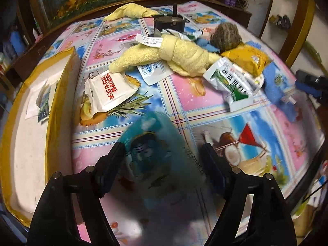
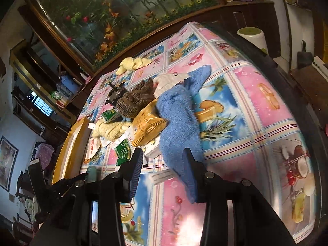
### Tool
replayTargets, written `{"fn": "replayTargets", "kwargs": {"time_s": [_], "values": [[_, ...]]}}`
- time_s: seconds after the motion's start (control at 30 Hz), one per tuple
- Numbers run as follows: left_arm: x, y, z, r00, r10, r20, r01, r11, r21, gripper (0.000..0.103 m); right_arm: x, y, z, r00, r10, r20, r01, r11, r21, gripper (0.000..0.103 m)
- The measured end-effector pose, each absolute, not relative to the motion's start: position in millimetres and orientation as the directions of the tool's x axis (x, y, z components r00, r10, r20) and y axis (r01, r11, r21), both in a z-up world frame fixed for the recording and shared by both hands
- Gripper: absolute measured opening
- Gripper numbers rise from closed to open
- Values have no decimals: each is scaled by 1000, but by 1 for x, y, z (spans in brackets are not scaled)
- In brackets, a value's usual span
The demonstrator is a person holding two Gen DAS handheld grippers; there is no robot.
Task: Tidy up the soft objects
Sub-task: 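Carry the teal tissue pack to the box while the right gripper grasps the brown knit hat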
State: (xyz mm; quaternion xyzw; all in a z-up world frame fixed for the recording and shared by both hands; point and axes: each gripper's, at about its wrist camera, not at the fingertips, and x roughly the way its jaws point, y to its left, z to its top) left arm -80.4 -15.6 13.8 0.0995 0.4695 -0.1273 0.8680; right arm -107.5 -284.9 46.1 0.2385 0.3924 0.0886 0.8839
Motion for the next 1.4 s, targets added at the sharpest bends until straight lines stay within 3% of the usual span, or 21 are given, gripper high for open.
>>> {"fn": "replayTargets", "kwargs": {"time_s": [0.1, 0.13, 0.17, 0.23, 0.43, 0.6, 0.8, 0.93, 1.0, 1.27, 1.4], "values": [[-83, -8, 13, 522, -187, -832, 338, 941, 0, 79, -106, -300, 42, 676, 286, -679, 91, 882, 463, 42], [-84, -4, 15, 532, -192, -825, 336, 942, -3, 60, -106, -300, 41, 672, 274, -688, 99, 888, 449, 42], [-84, 0, 17, 536, -209, -818, 345, 939, -14, 30, -104, -300, 40, 665, 268, -697, 98, 894, 437, 42], [-80, 11, 19, 500, -276, -821, 354, 930, -98, 13, -98, -295, 39, 652, 268, -709, 89, 902, 422, 42], [-79, 38, 21, 466, -416, -781, 335, 900, -279, 13, -82, -263, 63, 675, 292, -677, -9, 922, 388, 42], [-89, 51, 40, 499, -469, -728, 338, 879, -335, 13, -57, -224, 76, 658, 304, -689, -103, 943, 317, 42], [-95, 61, 54, 520, -485, -703, 339, 873, -352, 13, 6, -215, 75, 616, 342, -710, 8, 898, 439, 42], [-99, 70, 56, 527, -491, -694, 336, 870, -360, 13, 35, -203, 64, 587, 264, -766, 77, 923, 377, 43], [-101, 78, 58, 536, -491, -687, 328, 871, -366, 13, 38, -199, 58, 571, 229, -788, 84, 939, 333, 37], [-96, 130, 76, 599, -494, -631, 267, 866, -424, 13, 3, -208, 83, 663, 236, -710, 66, 927, 370, 32], [-82, 172, 82, 639, -432, -636, 185, 890, -418, 13, -11, -195, 109, 702, 298, -647, -5, 911, 413, 32]]}}
